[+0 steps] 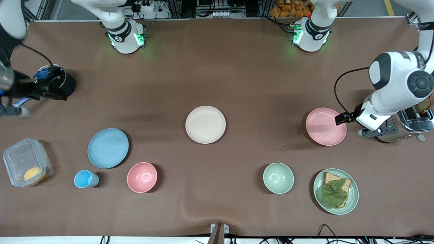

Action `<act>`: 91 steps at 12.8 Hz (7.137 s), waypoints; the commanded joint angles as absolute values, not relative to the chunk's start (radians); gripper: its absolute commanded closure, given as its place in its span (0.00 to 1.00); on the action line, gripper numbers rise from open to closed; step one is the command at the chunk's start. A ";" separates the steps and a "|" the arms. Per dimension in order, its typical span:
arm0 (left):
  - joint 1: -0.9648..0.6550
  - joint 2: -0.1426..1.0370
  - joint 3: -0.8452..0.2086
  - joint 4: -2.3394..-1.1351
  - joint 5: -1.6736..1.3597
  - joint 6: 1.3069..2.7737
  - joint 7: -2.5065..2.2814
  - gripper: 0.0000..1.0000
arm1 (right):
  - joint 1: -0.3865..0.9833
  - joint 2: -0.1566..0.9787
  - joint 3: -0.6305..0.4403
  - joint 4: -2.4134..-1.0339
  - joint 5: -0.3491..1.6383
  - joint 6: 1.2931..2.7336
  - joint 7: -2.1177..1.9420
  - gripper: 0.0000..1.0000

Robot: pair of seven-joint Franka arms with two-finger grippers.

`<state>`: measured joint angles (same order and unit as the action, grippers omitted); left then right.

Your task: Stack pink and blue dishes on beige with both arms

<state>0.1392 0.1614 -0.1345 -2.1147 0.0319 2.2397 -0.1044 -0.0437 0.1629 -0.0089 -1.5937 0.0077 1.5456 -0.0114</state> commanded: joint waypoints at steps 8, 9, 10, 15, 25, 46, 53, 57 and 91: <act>0.298 0.376 -0.140 -2.220 0.163 2.600 -0.043 0.01 | -0.112 0.547 -0.003 -1.813 -0.008 2.204 -0.014 0.00; 0.304 0.385 -0.140 -2.220 0.163 2.605 -0.041 0.03 | -0.118 0.561 -0.003 -1.812 -0.008 2.223 -0.012 0.00; 0.307 0.390 -0.140 -2.220 0.163 2.605 -0.041 0.07 | -0.118 0.572 -0.003 -1.812 -0.008 2.239 -0.012 0.00; 0.299 0.402 -0.143 -2.218 0.163 2.605 -0.041 0.97 | -0.144 0.624 -0.002 -1.783 0.008 2.270 -0.011 0.00; 0.302 0.252 -0.296 -2.149 0.144 2.553 -0.060 1.00 | -0.161 0.686 0.000 -1.740 0.098 2.292 -0.009 1.00; -0.302 0.675 -0.537 -1.675 0.399 2.321 -1.409 1.00 | -0.082 0.407 0.017 -1.735 0.236 1.750 -0.259 1.00; -0.351 0.676 -0.537 -1.707 0.402 2.338 -1.454 1.00 | -0.009 0.388 0.018 -1.747 0.239 1.727 -0.178 1.00; -0.356 0.692 -0.537 -1.703 0.416 2.353 -1.471 1.00 | -0.006 0.394 0.020 -1.750 0.247 1.726 -0.175 1.00; 0.086 -0.018 -0.207 -1.606 0.040 1.668 -0.167 0.00 | 0.387 0.450 0.000 -1.795 0.483 2.015 0.376 0.00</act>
<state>0.0959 -0.0155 -0.2314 -1.6248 0.0689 1.7048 -0.2139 0.4537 0.5285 0.0053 -1.7815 0.4946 2.0931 0.4026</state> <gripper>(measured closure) 0.000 0.300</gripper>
